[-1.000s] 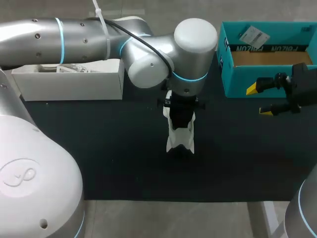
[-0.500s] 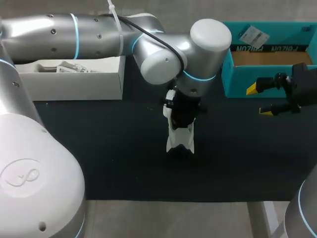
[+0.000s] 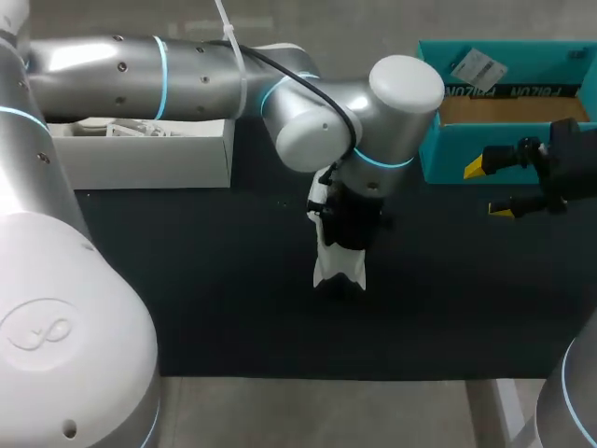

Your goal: Take the shoe out of the shoebox, open the shoe tongue, remove and reinsert the insole, then place the shoe into the shoebox

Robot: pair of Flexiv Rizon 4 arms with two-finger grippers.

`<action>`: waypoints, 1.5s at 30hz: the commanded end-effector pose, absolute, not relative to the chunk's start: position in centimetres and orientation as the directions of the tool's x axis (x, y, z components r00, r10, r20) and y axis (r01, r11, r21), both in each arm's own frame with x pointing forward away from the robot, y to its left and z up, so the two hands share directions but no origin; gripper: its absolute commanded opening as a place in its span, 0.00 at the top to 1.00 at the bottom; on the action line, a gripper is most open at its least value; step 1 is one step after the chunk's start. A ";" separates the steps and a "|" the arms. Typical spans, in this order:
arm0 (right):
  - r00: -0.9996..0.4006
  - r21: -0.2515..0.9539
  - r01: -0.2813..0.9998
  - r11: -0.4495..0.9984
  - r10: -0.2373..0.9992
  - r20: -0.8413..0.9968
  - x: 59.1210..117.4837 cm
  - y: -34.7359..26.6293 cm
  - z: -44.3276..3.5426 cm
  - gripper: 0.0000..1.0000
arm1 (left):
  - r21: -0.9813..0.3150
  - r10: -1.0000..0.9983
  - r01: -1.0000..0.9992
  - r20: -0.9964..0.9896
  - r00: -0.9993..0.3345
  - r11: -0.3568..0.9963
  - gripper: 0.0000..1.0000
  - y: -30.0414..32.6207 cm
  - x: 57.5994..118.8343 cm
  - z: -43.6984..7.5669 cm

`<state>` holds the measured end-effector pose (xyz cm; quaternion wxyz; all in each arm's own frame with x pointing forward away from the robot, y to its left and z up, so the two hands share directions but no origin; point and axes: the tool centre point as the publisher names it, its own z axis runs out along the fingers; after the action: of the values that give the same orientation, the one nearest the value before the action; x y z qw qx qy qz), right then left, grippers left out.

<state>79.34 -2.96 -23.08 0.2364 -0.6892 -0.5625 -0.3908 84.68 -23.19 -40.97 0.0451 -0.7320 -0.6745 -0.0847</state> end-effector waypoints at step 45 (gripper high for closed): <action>0.064 0.113 0.960 -0.257 0.593 0.803 79.3 -2.9 -23.1 0.00 | -0.070 0.998 0.997 -0.054 0.014 -0.017 1.00 -23.1 83.0 -39.8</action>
<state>79.34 -2.97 -23.08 0.2363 -0.6892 -0.5624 -0.3908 83.47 -24.28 -40.75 0.0261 -0.7095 -0.7035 0.0318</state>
